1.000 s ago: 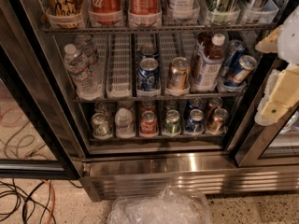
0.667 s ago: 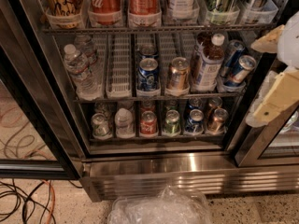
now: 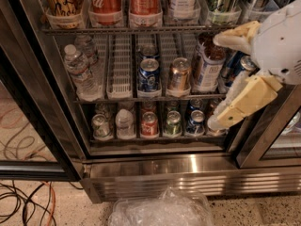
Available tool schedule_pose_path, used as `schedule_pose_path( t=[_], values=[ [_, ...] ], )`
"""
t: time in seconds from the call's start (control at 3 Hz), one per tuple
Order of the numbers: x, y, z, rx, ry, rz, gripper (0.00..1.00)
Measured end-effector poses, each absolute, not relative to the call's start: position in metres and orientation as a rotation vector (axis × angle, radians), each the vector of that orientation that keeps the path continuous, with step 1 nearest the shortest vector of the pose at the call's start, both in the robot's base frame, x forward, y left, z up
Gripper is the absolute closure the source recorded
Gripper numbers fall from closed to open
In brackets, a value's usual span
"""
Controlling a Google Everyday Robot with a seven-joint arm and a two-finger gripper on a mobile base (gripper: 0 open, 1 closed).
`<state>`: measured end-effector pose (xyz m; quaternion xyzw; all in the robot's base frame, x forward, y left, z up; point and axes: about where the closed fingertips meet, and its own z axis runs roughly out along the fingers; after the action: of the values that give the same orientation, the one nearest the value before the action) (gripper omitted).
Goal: Pick coke can from top shelf of fridge
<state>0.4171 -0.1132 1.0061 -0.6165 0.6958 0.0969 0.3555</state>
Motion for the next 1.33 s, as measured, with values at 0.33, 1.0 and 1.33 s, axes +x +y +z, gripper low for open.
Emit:
schedule_pose_path(
  t=[0.33, 1.0, 1.33],
  values=[
    [0.412, -0.101, 1.015, -1.578, 1.763, 0.301, 0.0],
    [0.407, -0.082, 1.014, -1.514, 1.741, 0.312, 0.0],
    [0.389, -0.036, 1.005, -1.365, 1.734, 0.363, 0.0]
  ],
)
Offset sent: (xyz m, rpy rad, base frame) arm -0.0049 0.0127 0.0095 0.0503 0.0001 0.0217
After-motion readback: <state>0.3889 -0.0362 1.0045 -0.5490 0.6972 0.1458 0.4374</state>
